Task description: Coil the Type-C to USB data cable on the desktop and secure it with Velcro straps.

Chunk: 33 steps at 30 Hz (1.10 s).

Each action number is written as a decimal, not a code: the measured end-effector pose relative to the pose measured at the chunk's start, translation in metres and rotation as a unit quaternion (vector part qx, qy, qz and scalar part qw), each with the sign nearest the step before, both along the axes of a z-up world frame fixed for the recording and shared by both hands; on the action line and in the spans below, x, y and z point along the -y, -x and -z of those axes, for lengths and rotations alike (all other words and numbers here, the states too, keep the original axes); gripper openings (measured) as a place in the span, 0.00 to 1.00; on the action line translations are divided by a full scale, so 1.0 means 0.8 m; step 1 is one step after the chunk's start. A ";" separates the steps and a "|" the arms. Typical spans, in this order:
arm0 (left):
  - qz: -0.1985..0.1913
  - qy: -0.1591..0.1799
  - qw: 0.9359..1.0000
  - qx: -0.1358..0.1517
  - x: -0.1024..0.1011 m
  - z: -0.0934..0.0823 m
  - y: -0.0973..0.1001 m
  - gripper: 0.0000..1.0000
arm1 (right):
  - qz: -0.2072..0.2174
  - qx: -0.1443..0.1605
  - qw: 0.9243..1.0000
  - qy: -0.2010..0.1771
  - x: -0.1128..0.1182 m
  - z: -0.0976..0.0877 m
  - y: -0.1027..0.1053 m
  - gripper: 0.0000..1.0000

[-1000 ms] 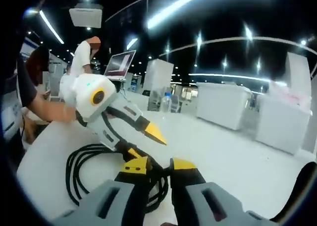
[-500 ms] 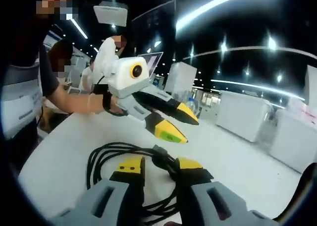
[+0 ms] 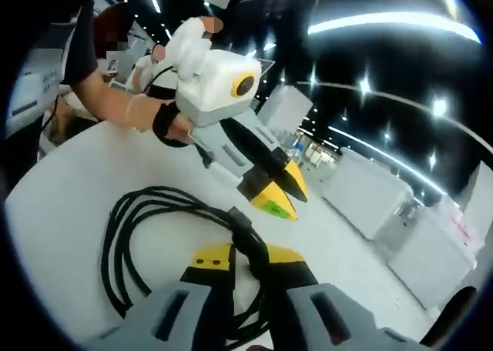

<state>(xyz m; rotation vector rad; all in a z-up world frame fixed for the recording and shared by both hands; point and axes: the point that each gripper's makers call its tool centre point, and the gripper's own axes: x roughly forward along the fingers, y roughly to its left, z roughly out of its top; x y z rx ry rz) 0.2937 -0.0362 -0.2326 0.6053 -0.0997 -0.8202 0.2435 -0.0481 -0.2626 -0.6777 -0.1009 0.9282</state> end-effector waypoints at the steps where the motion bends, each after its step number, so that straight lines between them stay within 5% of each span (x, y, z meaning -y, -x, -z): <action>1: -0.002 -0.004 1.000 0.002 -0.001 0.001 0.000 0.17 | 0.001 0.001 1.000 0.001 -0.002 0.001 -0.001 0.08; 7: -0.002 -0.008 1.000 -0.012 -0.004 0.009 -0.003 0.17 | -0.011 0.005 1.000 0.013 -0.014 0.004 -0.002 0.03; 13: 0.002 -0.027 1.000 -0.012 -0.003 0.017 0.000 0.17 | 0.005 0.003 1.000 -0.009 -0.013 -0.019 -0.018 0.02; 23: 0.007 -0.069 0.997 -0.028 0.003 0.042 0.002 0.17 | 0.057 -0.071 0.991 -0.098 0.014 -0.029 -0.061 0.02; 33: 0.007 -0.080 0.996 -0.026 0.004 0.047 0.002 0.17 | 0.088 -0.095 0.991 -0.018 0.023 0.013 -0.084 0.02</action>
